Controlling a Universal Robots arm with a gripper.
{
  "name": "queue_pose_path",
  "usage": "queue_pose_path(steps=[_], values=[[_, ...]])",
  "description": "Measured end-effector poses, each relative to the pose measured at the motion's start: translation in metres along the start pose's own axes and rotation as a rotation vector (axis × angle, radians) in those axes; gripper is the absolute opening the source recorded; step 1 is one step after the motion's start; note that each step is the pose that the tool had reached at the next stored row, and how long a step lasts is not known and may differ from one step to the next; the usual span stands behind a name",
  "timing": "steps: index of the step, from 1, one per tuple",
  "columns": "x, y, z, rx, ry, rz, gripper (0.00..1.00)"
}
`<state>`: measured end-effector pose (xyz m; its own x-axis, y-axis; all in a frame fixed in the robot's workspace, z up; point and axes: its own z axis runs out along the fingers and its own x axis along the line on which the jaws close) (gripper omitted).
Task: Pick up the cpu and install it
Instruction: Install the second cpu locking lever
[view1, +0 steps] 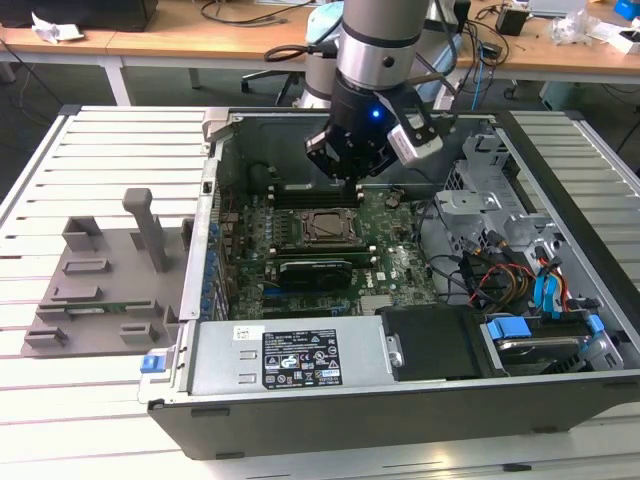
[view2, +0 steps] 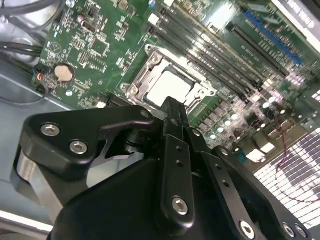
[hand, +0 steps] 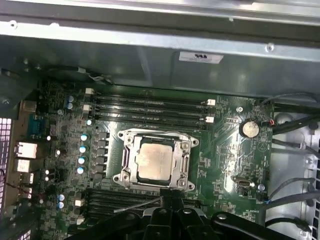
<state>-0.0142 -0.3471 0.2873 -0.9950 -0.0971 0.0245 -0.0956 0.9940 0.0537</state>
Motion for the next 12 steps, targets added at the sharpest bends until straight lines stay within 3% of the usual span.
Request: queue_pose_path(steps=[3, 5, 10, 12], values=[[0.0014, -0.0118, 0.0001, -0.0149, -0.0014, 0.0, 0.11], [0.0021, -0.0192, 0.0002, -0.0309, -0.0029, -0.001, 0.11], [0.0036, -0.0345, 0.0019, -0.0381, -0.0036, -0.001, 0.11], [0.0037, -0.0358, 0.0055, -0.0396, -0.0039, -0.001, 0.11]])
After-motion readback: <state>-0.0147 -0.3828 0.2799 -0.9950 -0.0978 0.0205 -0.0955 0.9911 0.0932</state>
